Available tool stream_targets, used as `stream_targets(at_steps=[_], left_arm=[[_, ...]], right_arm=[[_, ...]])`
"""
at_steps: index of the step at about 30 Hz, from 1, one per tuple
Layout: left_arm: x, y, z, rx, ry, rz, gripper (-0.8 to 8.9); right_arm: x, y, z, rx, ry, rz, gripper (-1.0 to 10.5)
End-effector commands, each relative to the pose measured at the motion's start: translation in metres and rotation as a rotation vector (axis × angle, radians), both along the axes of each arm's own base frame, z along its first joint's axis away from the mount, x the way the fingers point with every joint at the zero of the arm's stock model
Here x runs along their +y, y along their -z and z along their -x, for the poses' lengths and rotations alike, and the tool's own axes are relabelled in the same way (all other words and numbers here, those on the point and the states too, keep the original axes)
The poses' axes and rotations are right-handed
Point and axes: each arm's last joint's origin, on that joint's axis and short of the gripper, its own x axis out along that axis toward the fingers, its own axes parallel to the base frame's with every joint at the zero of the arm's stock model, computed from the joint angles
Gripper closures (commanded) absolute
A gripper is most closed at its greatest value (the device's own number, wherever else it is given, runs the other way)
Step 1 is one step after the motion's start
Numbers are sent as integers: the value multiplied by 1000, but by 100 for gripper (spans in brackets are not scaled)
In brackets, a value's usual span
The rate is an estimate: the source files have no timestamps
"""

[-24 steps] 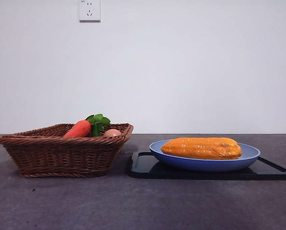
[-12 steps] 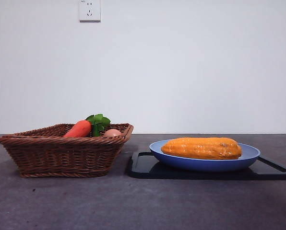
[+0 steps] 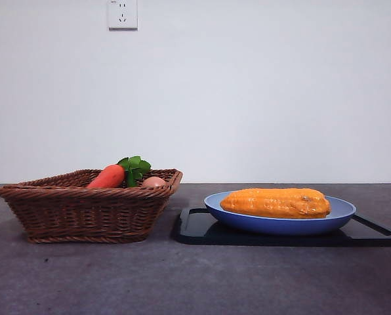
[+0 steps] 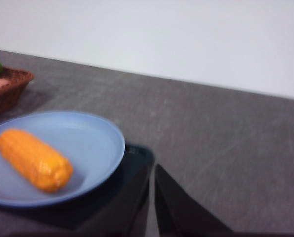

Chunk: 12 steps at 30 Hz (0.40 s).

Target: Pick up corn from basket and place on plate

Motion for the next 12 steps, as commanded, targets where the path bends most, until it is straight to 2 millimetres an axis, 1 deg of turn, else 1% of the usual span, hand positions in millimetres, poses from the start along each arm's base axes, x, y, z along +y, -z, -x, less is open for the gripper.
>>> stream_targets(at_steps=[1, 5, 8, 12], left_arm=[[1, 9, -1, 23, -6, 4, 806], [1, 9, -1, 22, -6, 4, 806], [1, 9, -1, 22, -6, 4, 806], [1, 9, -1, 21, -6, 4, 806]], right_arm=[[0, 3, 1, 14, 8, -28, 945], [0, 6, 1, 43, 8, -24, 945], [0, 11, 2, 95, 9, -24, 945], [0, 11, 2, 98, 15, -24, 945]])
